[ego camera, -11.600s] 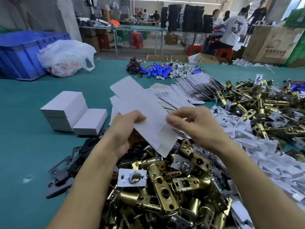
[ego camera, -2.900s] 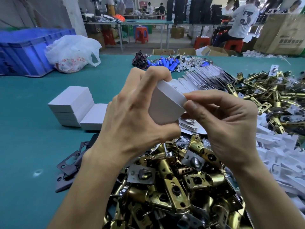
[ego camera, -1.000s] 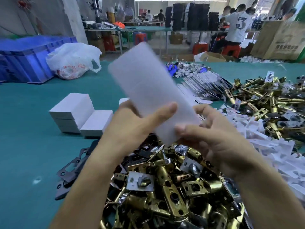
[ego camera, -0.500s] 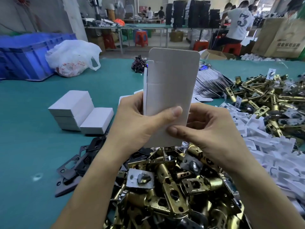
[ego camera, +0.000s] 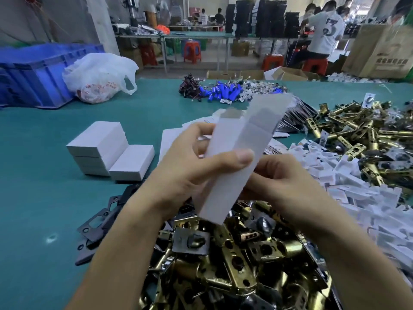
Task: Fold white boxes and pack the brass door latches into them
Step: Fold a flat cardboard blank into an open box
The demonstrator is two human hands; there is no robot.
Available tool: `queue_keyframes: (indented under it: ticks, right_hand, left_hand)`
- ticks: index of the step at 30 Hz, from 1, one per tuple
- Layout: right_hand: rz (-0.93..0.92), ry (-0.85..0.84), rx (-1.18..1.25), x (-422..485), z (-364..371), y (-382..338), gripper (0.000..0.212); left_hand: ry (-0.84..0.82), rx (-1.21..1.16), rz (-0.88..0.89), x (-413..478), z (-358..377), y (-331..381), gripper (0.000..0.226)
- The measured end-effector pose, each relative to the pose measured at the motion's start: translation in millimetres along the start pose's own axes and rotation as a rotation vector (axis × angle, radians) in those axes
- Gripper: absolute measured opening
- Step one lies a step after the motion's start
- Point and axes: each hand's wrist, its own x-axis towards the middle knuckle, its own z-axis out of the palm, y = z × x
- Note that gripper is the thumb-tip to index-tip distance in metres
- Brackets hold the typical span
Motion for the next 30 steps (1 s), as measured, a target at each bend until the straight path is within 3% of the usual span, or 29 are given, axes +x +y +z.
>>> queue_keyframes:
  ticks: [2, 5, 8, 10, 15, 18, 21, 26, 30]
  right_hand:
    - [-0.055, -0.010, -0.110, -2, -5, -4, 0.020]
    - [-0.060, -0.167, -0.125, -5, -3, -11, 0.059]
    - [-0.139, 0.015, -0.250, -2, 7, -3, 0.046]
    - [-0.158, 0.075, -0.254, 0, 7, -3, 0.032]
    - [-0.120, -0.092, -0.130, -3, 0, -2, 0.053]
    - [-0.145, -0.139, -0.212, -2, 2, -1, 0.051]
    - [-0.168, -0.114, -0.323, 0, 1, -3, 0.046]
    - [-0.101, -0.070, -0.631, -2, -10, -4, 0.027]
    - [0.106, -0.058, -0.912, -15, -39, -12, 0.053]
  left_hand:
    - [0.232, 0.297, 0.030, 2, 1, -2, 0.078]
    - [0.419, 0.455, 0.118, 1, 4, -3, 0.076]
    - [0.334, 0.412, 0.207, -3, 12, 0, 0.083]
    - [0.222, 0.297, 0.214, -5, 14, 2, 0.074]
    - [0.060, 0.118, 0.172, -2, 7, 2, 0.037]
    - [0.008, 0.066, 0.154, 0, 9, -4, 0.054]
    - [-0.005, 0.034, 0.154, 1, 10, -8, 0.053]
    - [0.143, 0.161, 0.242, 5, 9, -11, 0.044]
    - [0.355, 0.143, 0.242, 7, 2, -14, 0.051]
